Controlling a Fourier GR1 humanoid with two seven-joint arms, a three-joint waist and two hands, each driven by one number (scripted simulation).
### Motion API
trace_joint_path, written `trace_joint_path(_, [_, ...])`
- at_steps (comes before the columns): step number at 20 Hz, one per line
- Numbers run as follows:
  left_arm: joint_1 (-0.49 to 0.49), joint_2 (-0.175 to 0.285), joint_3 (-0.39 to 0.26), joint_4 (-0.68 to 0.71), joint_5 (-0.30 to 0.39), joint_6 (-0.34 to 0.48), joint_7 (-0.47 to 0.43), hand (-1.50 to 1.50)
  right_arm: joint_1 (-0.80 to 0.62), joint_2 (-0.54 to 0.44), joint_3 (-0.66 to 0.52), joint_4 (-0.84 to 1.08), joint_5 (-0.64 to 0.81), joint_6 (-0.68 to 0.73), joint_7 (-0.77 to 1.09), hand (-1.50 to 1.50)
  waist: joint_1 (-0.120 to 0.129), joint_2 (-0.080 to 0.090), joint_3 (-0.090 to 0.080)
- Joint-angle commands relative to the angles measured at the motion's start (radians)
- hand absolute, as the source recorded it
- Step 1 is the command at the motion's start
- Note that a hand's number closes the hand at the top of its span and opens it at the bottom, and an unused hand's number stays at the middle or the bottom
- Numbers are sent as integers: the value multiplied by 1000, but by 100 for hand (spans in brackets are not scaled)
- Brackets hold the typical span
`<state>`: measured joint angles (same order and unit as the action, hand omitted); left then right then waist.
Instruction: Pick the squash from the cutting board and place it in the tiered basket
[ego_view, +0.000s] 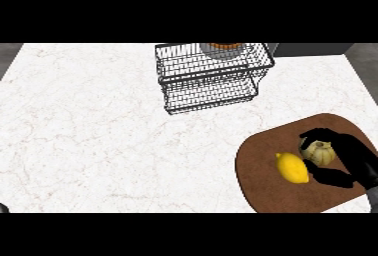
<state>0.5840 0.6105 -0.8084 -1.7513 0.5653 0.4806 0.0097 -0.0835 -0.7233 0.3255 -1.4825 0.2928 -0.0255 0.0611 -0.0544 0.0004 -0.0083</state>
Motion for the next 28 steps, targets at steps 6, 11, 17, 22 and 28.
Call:
trace_joint_path(6, [-295, -7, 169, -97, -48, 4, -102, 0, -12, 51, 8, 24, 8, -37, -57, 150, -31, -7, 11])
trace_joint_path(11, [-304, -1, 161, -105, -28, 30, -99, 0, -3, 48, 7, 46, 45, -58, 10, 150, -53, -7, 6])
trace_joint_path(17, [-290, 12, 137, -103, -14, 50, -126, 0, 7, 41, 20, 34, 125, -98, 148, 150, -67, -19, 2])
trace_joint_path(22, [-275, 24, 126, -93, 5, 74, -141, 0, -37, 95, -31, -69, 60, -122, 221, 150, -92, -38, 0])
trace_joint_path(28, [-256, 33, 113, -89, 42, 96, -153, 0, -107, 89, -96, -220, 33, -150, 265, 150, -122, -54, -1])
